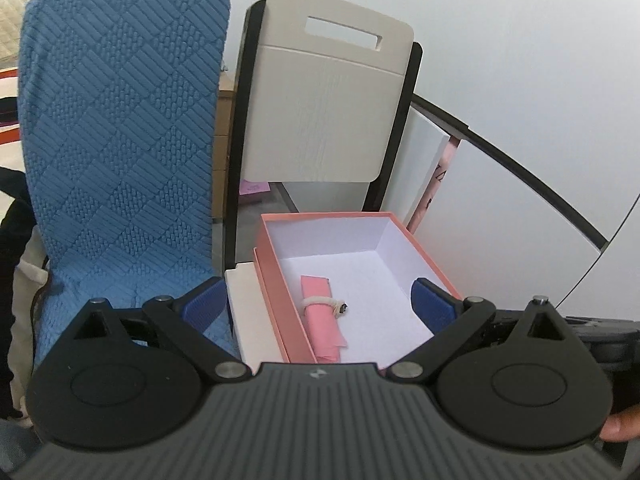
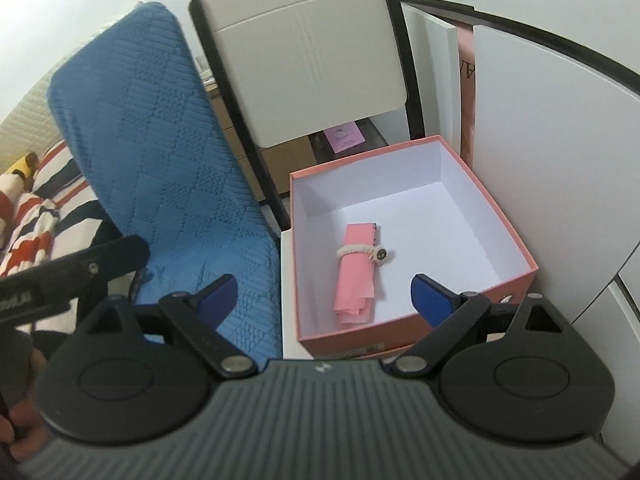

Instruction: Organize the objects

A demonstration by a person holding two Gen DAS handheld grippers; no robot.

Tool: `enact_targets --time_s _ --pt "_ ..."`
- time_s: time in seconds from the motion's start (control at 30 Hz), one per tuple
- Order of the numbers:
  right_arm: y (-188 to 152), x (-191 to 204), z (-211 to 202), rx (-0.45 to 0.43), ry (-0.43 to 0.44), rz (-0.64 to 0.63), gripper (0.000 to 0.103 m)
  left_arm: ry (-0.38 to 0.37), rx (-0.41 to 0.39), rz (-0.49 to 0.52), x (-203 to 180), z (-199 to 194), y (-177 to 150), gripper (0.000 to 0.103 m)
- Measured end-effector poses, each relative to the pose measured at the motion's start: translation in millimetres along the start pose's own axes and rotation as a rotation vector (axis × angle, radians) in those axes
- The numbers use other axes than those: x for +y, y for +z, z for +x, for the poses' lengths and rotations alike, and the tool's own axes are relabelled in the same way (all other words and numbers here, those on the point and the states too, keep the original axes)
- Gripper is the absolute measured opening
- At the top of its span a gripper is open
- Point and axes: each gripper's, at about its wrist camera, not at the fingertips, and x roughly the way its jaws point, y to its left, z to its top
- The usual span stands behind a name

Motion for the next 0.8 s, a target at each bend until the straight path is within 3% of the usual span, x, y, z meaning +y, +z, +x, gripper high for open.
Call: enact_targets --time_s 0.43,0.8 --pt "-30.8 -0.2 -32.6 -0.049 -0.045 0.024 0.095 0.008 -0.024 0.031 8.2 -29.4 -23.0 0.100" --pt "-44.4 -10.0 -32.8 -0.038 -0.081 0.050 0.095 -0.009 0.014 0.043 4.0 -13.0 -34.0 0.100"
